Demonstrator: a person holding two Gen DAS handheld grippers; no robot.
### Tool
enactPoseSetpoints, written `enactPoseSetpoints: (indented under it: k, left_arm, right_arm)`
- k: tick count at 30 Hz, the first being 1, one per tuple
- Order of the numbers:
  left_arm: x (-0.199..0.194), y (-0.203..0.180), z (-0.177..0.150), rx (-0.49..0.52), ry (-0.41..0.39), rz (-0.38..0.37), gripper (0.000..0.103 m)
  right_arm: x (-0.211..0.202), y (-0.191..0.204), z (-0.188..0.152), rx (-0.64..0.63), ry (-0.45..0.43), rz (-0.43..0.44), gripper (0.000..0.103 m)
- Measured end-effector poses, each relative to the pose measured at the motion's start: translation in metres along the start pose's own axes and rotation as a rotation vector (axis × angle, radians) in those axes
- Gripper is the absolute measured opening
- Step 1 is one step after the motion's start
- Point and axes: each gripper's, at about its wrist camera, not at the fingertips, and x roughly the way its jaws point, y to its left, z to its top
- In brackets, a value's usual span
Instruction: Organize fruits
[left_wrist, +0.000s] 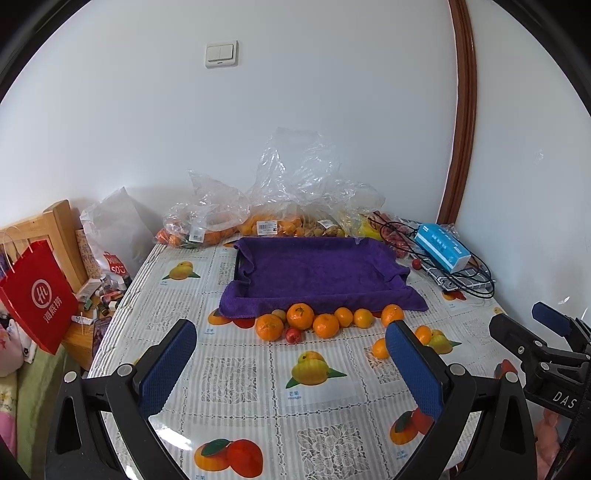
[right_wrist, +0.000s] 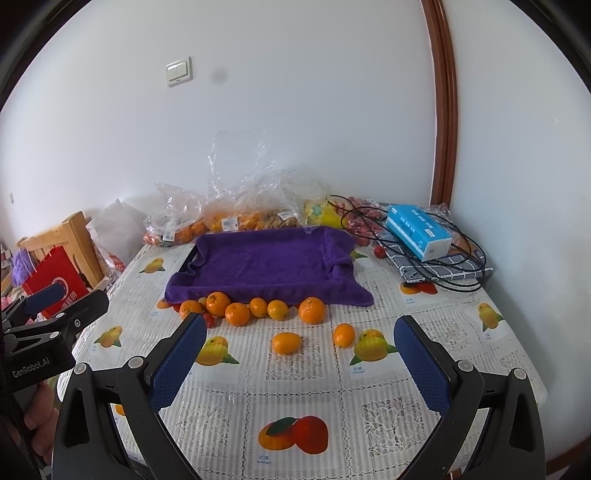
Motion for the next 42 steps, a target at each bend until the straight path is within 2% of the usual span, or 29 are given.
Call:
enactPoseSetpoints:
  k: [10,17,23,31,34,39,42]
  left_arm:
    - [0.029,0.007,-0.007,0.013,0.053,0.072,0.103]
    - [0.06,0.014,-0.018,0.014,0.103,0.036,0.103]
    - [0.087,0.026,-0.024,-0.008,0.116,0.036,0.103]
    - [0.134,0.04,-0.041,0.001,0.223,0.068,0.102]
    - [0.147,0.047,-0.046,-0.019,0.245,0.052,0.099]
    - [0.159,0.053,-0.052,-0.031,0.263,0.043,0.099]
    - [0.167,0.057,-0.054,-0.045,0.278,0.051,0.099]
  right_arm:
    - [0.031,0.002,-0.004,-0.023,0.053,-0.032,0.101]
    - [0.058,-0.001,-0.012,-0.035,0.085,-0.096,0.102]
    - [0.087,-0.019,-0.024,0.008,0.114,-0.021,0.102]
    - [0.134,-0.042,-0.046,0.059,0.219,-0.045,0.102]
    - [0.147,-0.047,-0.051,0.065,0.25,-0.029,0.099]
    - [0.165,-0.051,-0.057,0.06,0.252,-0.054,0.093]
    - [0.178,-0.054,-0.057,0.081,0.255,-0.056,0.079]
